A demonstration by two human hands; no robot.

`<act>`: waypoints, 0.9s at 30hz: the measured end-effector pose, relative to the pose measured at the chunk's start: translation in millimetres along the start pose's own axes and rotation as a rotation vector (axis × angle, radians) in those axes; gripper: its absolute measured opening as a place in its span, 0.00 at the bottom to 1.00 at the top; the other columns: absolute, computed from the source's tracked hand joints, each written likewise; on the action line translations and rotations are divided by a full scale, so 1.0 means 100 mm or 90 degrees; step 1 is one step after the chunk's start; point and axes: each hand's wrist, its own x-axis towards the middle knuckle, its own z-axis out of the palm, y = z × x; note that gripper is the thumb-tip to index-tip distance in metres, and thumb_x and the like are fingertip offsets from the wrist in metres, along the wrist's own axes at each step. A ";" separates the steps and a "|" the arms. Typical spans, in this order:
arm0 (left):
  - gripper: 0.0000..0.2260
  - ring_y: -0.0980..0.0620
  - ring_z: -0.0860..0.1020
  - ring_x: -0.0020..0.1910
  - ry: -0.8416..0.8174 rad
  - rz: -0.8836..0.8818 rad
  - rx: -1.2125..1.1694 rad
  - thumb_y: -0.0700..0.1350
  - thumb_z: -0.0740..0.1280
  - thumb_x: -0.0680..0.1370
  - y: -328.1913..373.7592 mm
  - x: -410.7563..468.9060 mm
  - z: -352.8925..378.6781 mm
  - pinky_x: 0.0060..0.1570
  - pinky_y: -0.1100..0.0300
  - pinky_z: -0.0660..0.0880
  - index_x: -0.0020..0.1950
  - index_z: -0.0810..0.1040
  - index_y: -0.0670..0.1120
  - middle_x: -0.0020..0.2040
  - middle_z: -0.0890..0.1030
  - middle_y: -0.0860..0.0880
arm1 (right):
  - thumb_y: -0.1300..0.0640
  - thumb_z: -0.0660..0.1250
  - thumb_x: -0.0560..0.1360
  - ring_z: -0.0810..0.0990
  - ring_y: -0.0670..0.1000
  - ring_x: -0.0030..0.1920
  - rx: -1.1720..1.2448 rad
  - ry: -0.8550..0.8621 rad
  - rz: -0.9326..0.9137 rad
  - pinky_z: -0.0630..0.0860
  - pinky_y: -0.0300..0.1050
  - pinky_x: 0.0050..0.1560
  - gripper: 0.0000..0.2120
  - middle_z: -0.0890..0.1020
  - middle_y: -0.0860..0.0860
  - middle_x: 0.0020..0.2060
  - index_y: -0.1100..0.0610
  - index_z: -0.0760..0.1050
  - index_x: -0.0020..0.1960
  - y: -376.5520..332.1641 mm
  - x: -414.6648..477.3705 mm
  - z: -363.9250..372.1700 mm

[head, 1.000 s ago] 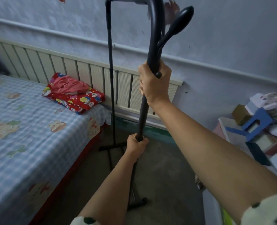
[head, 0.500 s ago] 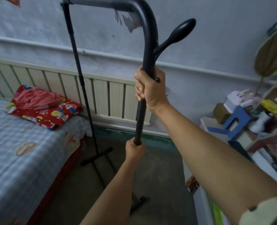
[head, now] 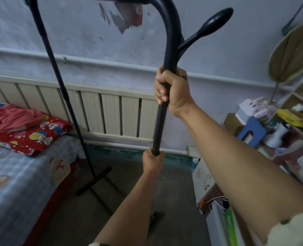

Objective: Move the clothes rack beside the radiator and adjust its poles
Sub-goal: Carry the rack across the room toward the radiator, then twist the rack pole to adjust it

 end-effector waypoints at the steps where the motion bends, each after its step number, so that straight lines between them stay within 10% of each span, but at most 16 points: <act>1: 0.16 0.53 0.62 0.23 0.002 -0.003 -0.006 0.35 0.66 0.72 0.03 0.04 0.08 0.26 0.60 0.61 0.30 0.64 0.49 0.25 0.65 0.50 | 0.64 0.60 0.67 0.59 0.50 0.17 0.003 -0.005 0.001 0.60 0.38 0.22 0.10 0.64 0.51 0.18 0.55 0.65 0.29 0.00 0.06 -0.08; 27: 0.08 0.52 0.67 0.25 0.092 -0.031 -0.023 0.38 0.66 0.74 0.26 1.12 1.90 0.26 0.60 0.67 0.38 0.70 0.45 0.28 0.69 0.49 | 0.66 0.57 0.63 0.62 0.52 0.21 0.000 -0.133 0.071 0.64 0.46 0.29 0.05 0.66 0.54 0.21 0.59 0.64 0.32 0.09 0.98 -2.08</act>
